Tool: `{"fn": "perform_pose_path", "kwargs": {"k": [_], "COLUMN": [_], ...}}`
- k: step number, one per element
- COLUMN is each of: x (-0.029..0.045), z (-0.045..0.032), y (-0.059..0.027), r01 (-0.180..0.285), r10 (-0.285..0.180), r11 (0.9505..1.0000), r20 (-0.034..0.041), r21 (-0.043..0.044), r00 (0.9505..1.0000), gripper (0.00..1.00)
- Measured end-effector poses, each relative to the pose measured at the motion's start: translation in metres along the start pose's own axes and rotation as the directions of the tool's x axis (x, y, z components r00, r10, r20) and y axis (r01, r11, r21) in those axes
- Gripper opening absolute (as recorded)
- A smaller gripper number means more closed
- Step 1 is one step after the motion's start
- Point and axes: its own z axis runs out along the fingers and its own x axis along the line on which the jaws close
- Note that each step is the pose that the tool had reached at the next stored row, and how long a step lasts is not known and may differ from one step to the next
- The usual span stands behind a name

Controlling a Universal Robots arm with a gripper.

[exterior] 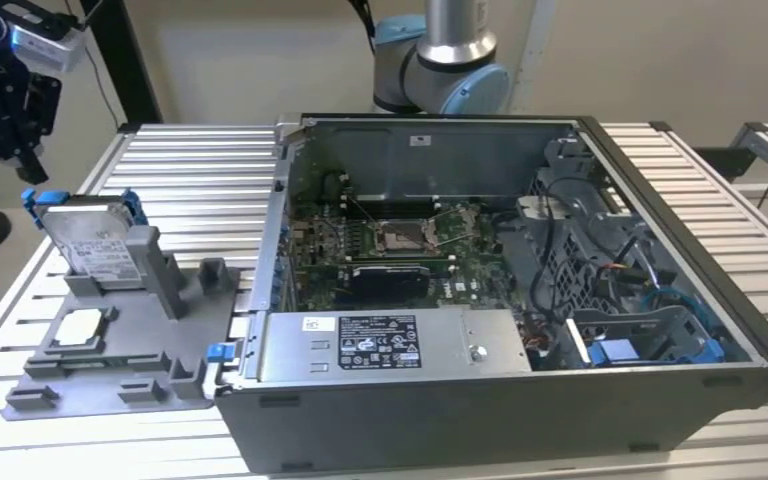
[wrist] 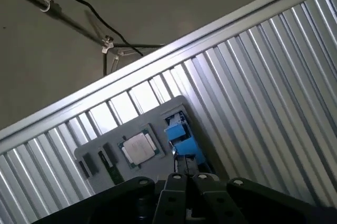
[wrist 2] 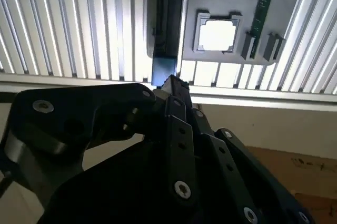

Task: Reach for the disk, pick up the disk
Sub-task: 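Pick up the disk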

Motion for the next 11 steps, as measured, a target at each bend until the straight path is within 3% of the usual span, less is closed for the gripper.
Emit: {"fn": "perform_pose_path", "kwargs": {"k": [3,6,11], "x": [0.0,0.0,0.0], "z": [0.0,0.0,0.0], "y": [0.0,0.0,0.0], "r01": [0.054,0.109,0.199], "r10": [-0.054,-0.109,-0.199], "r11": [0.9985,0.994,0.9801], "r20": [-0.0015,-0.0031,-0.0058], "r21": [0.0008,0.0016,0.0023], "r00": [0.9985,0.994,0.9801], "gripper": [0.0,0.0,0.0]}}
